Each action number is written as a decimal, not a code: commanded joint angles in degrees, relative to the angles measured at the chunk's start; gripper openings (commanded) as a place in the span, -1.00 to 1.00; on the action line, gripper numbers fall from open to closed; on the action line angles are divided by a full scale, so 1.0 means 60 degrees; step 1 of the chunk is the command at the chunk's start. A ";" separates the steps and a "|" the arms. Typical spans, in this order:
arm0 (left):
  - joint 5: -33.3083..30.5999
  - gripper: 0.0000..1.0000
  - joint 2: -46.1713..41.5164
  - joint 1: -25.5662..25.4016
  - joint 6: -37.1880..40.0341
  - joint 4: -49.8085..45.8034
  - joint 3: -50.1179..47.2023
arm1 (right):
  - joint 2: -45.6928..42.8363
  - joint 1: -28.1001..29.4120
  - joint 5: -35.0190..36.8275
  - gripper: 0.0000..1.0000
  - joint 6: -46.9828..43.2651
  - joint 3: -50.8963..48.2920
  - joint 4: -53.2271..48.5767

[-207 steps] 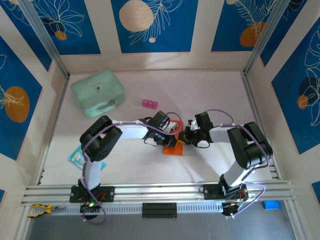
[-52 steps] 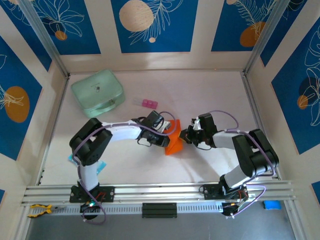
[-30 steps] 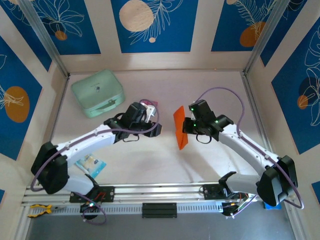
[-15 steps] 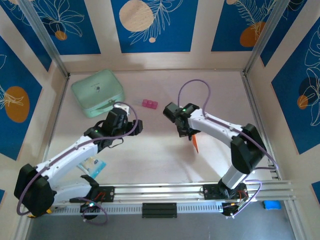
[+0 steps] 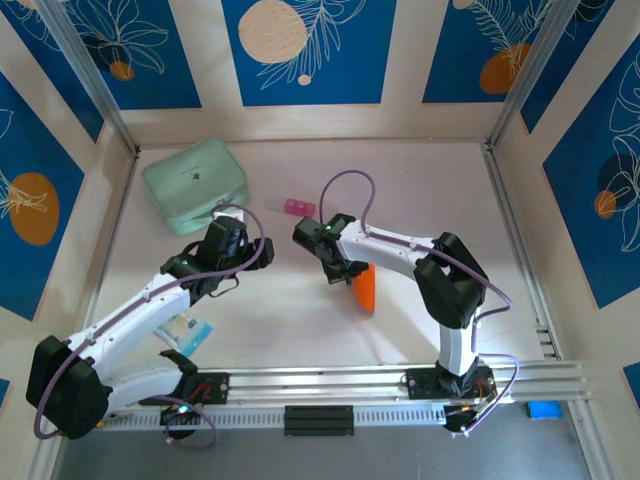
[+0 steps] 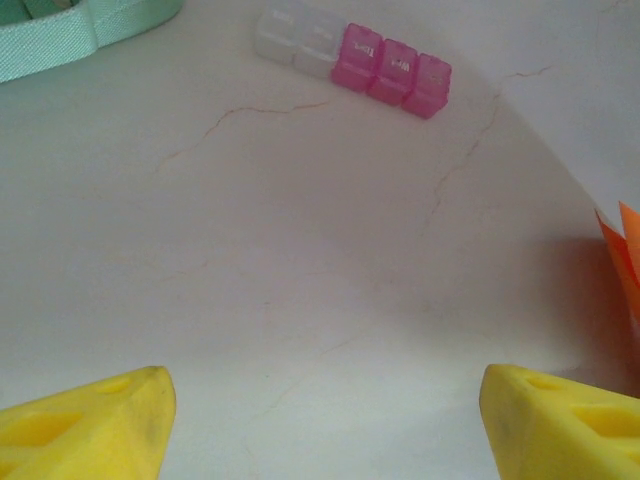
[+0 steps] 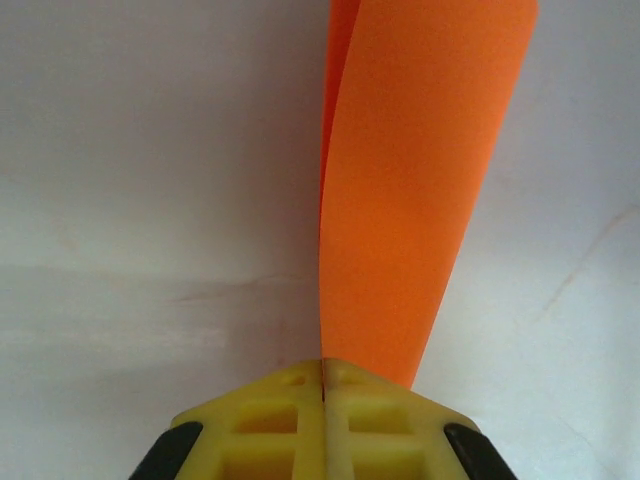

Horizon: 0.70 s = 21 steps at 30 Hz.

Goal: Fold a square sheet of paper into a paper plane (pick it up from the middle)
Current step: Turn over the paper at the center of the table.

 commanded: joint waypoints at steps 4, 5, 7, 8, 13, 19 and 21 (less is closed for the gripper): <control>-0.0008 0.60 -0.0016 0.0119 -0.0178 -0.0206 0.0110 | 0.0308 0.0146 -0.1391 -0.86 -0.0284 0.0548 0.0635; 0.0008 0.61 -0.0005 0.0125 -0.0189 -0.0211 0.0123 | 0.0236 0.0130 -0.1801 -0.85 -0.0360 0.0457 0.0931; 0.0007 0.60 -0.0001 0.0136 -0.0189 -0.0240 0.0140 | -0.0083 0.0071 -0.2740 -0.76 -0.0456 0.0150 0.1610; 0.0004 0.60 -0.0001 0.0124 -0.0189 -0.0233 0.0140 | -0.0316 0.0033 -0.3117 -0.68 -0.0434 -0.0061 0.1966; 0.0246 0.62 -0.0135 0.0163 -0.0164 -0.0005 0.0038 | -0.2030 -0.0553 -0.4901 -0.38 -0.0017 -0.1649 0.4025; 0.1792 0.59 0.0566 0.0177 -0.0013 0.0508 0.0249 | -0.3733 -0.1879 -0.6517 -0.39 0.0639 -0.4080 0.5772; 0.2547 0.49 0.1050 0.0180 -0.0008 0.0690 0.0398 | -0.4135 -0.2415 -0.7126 -0.54 0.0896 -0.4965 0.6428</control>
